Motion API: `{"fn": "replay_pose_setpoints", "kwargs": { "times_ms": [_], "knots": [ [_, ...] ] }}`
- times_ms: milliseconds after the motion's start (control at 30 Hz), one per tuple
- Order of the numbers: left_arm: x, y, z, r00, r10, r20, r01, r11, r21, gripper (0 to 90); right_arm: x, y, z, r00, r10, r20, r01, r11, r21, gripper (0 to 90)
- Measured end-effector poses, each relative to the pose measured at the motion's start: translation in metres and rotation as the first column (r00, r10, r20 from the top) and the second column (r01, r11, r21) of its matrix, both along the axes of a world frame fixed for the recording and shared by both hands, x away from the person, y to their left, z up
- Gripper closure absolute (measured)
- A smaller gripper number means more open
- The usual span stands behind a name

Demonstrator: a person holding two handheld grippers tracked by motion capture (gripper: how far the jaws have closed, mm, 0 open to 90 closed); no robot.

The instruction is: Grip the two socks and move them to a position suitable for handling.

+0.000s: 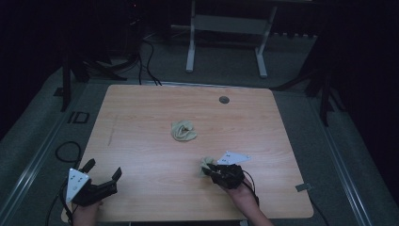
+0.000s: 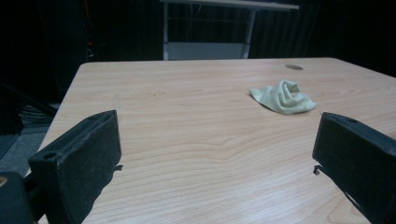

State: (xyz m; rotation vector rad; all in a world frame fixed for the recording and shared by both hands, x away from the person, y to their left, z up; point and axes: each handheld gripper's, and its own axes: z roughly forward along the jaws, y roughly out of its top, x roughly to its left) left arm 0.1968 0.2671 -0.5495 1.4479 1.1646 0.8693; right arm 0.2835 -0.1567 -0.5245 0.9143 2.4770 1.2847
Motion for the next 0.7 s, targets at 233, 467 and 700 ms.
{"fn": "replay_pose_setpoints", "kwargs": {
  "times_ms": [233, 467, 700],
  "knots": [
    [-0.004, -0.02, 0.005, 0.9936, -0.112, -0.011, 0.112, 0.9925, 0.048, 1.2, -0.003, 0.001, -0.035, 0.9974, -0.019, -0.069, 0.015, 0.9986, -0.051, 74.8],
    [-0.005, -0.044, 0.004, 0.974, -0.221, -0.051, 0.224, 0.9715, 0.077, 1.2, -0.001, 0.001, -0.037, 0.9943, -0.033, -0.101, 0.03, 0.9991, -0.031, 53.2],
    [-0.005, -0.064, 0.004, 0.9423, -0.324, -0.084, 0.328, 0.9439, 0.038, 1.2, -0.004, -0.016, 0.0, 0.9993, -0.035, 0.007, 0.035, 0.9992, 0.018, 47.8]
  ]
}}
